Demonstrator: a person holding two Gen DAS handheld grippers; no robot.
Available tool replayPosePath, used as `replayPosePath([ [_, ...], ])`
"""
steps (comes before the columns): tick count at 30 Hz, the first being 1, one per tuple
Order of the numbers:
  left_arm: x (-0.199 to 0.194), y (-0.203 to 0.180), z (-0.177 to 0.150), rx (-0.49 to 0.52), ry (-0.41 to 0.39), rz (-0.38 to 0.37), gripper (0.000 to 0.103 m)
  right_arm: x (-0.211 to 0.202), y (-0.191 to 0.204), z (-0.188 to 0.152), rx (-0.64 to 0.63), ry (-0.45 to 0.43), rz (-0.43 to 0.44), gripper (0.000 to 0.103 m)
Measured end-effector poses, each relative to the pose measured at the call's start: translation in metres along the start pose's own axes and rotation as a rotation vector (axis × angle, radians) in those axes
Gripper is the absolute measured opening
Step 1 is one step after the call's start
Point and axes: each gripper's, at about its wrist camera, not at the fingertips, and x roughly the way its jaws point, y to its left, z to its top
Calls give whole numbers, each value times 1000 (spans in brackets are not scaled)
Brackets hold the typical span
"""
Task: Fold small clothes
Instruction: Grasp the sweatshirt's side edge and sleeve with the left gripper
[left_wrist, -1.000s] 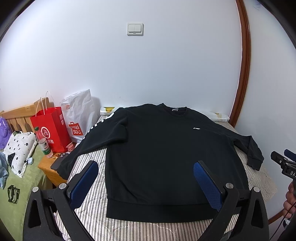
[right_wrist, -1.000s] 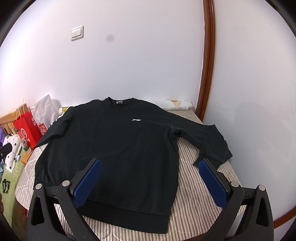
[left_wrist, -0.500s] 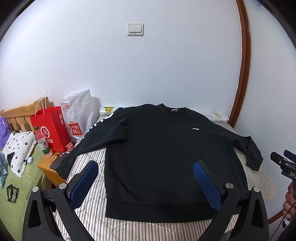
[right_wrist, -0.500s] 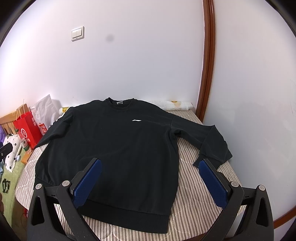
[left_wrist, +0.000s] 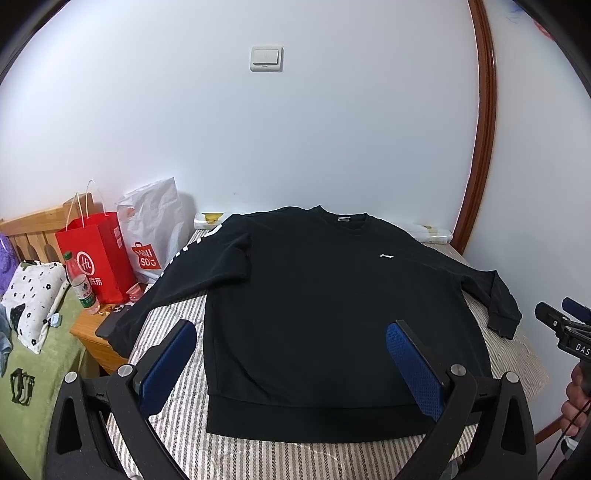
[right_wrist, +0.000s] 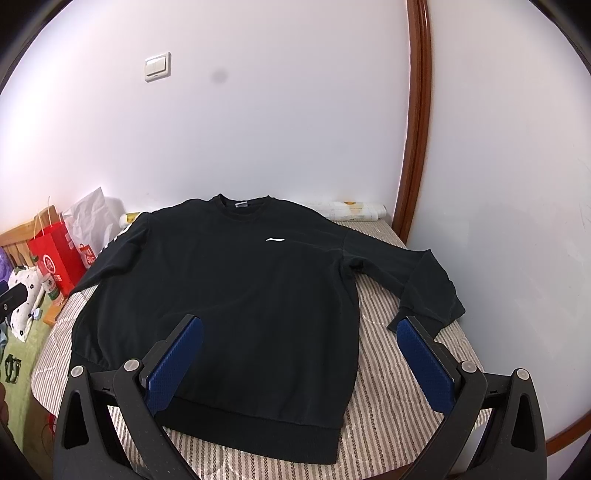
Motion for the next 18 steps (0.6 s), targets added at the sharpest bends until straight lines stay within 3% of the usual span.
replayPosePath([
  [9,17,11,-9,-34,15,-60,103,10,10,-4,-22,8,15,103],
  [15,59,40,-30,-155,79,-136,103,47,19,-21,-15,63,52,103],
  [18,82,57,-41,-192,117,-130,103,76,27,-35,-24,117,78,103],
])
